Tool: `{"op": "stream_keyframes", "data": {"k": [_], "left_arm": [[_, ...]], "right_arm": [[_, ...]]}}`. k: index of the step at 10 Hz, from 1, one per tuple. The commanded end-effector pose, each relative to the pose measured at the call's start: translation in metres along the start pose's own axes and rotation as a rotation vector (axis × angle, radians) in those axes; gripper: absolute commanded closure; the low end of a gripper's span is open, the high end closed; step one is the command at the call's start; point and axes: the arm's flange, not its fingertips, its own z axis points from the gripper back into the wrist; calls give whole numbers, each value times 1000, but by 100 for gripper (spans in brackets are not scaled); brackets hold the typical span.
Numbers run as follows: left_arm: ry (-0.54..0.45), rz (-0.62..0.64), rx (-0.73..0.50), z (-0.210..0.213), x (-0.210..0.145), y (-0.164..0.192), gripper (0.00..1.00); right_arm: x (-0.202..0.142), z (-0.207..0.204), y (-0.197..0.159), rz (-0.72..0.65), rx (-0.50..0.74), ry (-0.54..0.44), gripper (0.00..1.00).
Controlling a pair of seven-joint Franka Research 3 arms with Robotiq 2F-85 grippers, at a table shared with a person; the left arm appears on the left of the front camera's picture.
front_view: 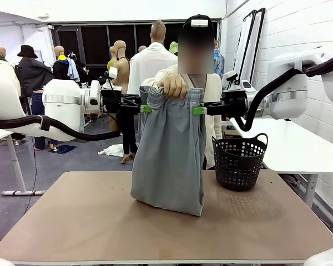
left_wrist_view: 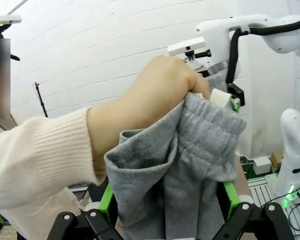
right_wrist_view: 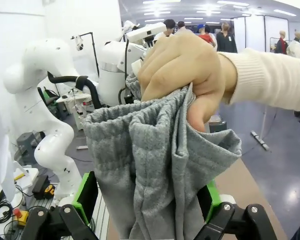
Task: Fold the training pants.
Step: Release the ends of the Training pants and then grab the overlapped ends.
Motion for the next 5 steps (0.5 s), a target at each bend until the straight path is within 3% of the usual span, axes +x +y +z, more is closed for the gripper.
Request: {"op": "stream_keyframes", "data": {"k": [1,5], "left_arm": [[-13,-4,-67,5,4,7,0],[-11,-14,-136,6,2,6,0]], "right_arm": [[5,5,-1,-17,43,9,0],[5,10,3,10,32,9,0]]}}
